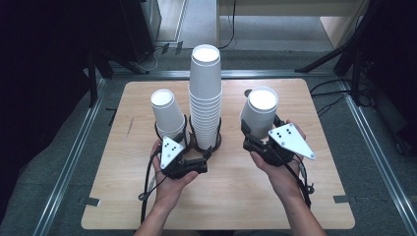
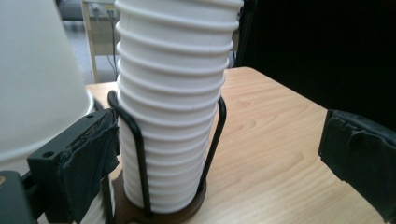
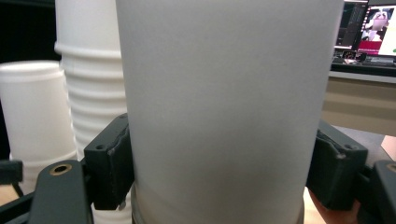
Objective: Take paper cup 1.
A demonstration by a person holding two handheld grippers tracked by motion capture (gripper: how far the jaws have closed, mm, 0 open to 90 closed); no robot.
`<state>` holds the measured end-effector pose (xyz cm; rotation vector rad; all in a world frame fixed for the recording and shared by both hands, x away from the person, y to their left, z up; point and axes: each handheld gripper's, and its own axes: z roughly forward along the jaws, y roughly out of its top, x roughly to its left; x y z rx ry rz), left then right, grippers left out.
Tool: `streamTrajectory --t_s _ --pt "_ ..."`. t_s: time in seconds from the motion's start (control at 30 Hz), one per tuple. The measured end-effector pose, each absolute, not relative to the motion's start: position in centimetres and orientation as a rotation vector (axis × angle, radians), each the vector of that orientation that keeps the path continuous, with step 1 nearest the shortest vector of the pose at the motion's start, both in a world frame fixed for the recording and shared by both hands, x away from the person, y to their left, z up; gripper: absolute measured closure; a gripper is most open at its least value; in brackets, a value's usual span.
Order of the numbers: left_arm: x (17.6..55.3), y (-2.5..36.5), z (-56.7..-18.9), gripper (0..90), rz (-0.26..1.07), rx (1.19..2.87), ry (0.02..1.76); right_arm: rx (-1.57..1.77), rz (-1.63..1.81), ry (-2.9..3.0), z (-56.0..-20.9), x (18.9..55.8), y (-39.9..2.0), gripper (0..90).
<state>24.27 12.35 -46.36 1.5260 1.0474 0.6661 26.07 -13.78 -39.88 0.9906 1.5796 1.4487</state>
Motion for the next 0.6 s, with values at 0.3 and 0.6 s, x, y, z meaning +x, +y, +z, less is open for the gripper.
streamTrajectory --t_s 0.3,0.6 --pt "22.6 13.7 -47.6 0.0 0.661 1.544 1.064 0.990 1.426 1.605 -42.6 25.1 -14.0 21.3" --pt "22.1 13.8 -48.4 0.0 0.630 1.612 1.032 0.918 1.309 1.644 -46.5 24.1 -13.9 20.8"
